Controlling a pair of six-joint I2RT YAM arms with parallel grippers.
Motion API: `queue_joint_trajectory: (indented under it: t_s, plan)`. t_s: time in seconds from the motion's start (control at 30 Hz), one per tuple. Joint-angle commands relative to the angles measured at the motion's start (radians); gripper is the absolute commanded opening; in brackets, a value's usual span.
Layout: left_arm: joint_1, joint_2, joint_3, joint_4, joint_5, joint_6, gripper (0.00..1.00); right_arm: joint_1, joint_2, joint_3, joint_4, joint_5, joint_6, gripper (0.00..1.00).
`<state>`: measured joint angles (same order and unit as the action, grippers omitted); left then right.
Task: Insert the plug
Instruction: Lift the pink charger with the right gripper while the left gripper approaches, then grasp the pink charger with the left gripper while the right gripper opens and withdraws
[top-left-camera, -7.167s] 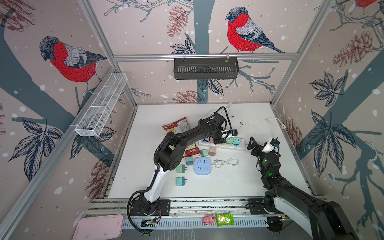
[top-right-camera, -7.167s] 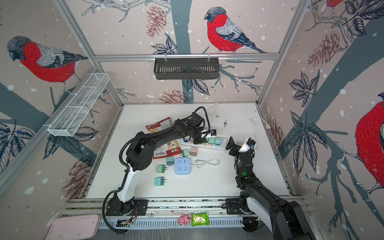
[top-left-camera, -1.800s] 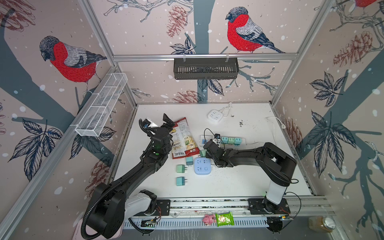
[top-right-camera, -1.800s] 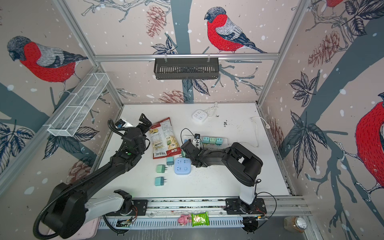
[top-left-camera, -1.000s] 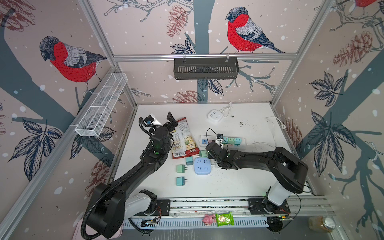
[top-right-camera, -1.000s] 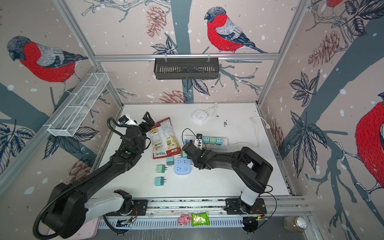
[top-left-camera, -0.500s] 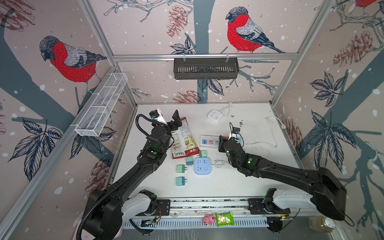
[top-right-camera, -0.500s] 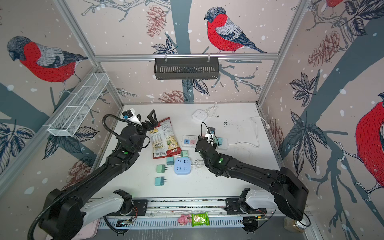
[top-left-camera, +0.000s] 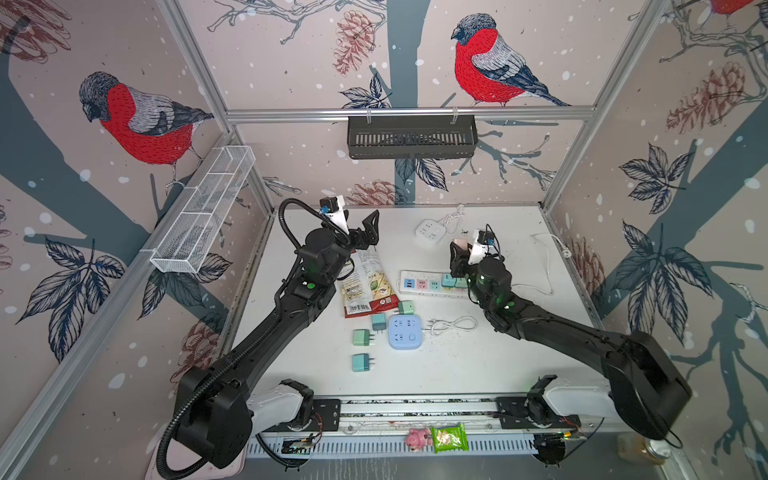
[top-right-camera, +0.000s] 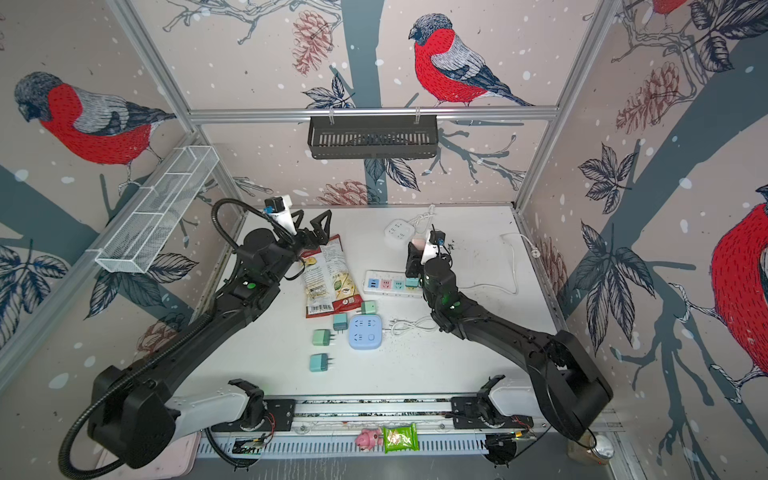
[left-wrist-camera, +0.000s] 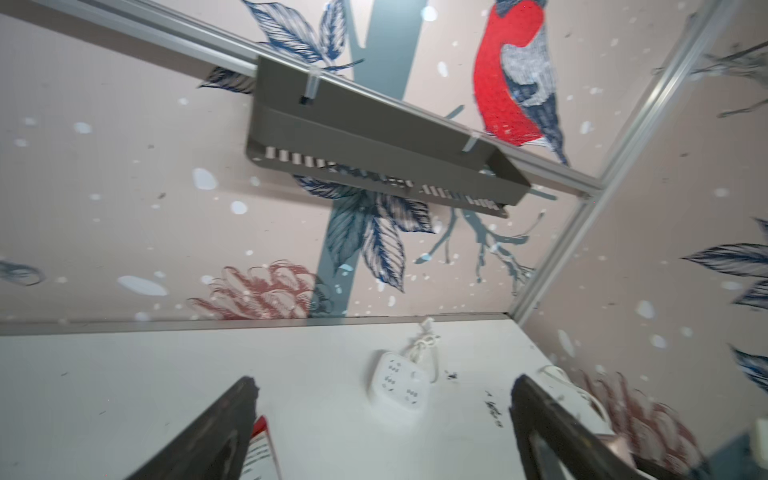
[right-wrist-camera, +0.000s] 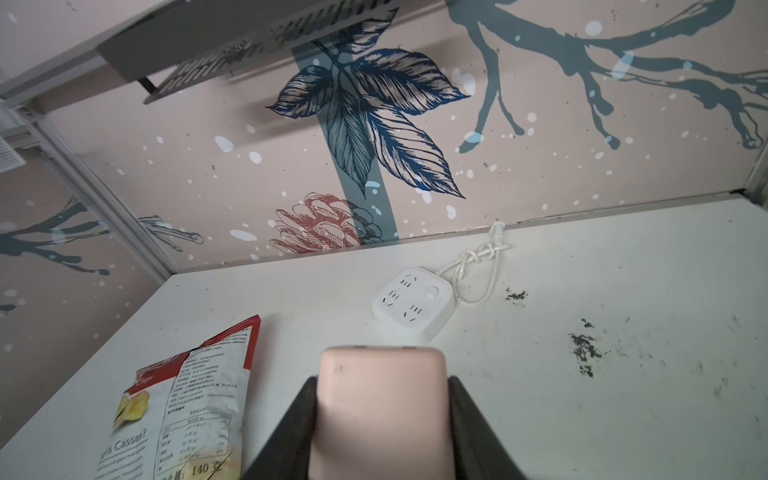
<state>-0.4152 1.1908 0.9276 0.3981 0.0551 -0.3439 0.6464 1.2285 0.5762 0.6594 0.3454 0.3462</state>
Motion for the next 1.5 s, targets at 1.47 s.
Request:
queue_joint_trajectory:
  t_s: [1.47]
  plan:
    - [-0.337, 0.148, 0.168, -0.363, 0.509, 0.263, 0.76, 0.201, -0.088, -0.386, 0.784, -0.354, -0.948, 0.02]
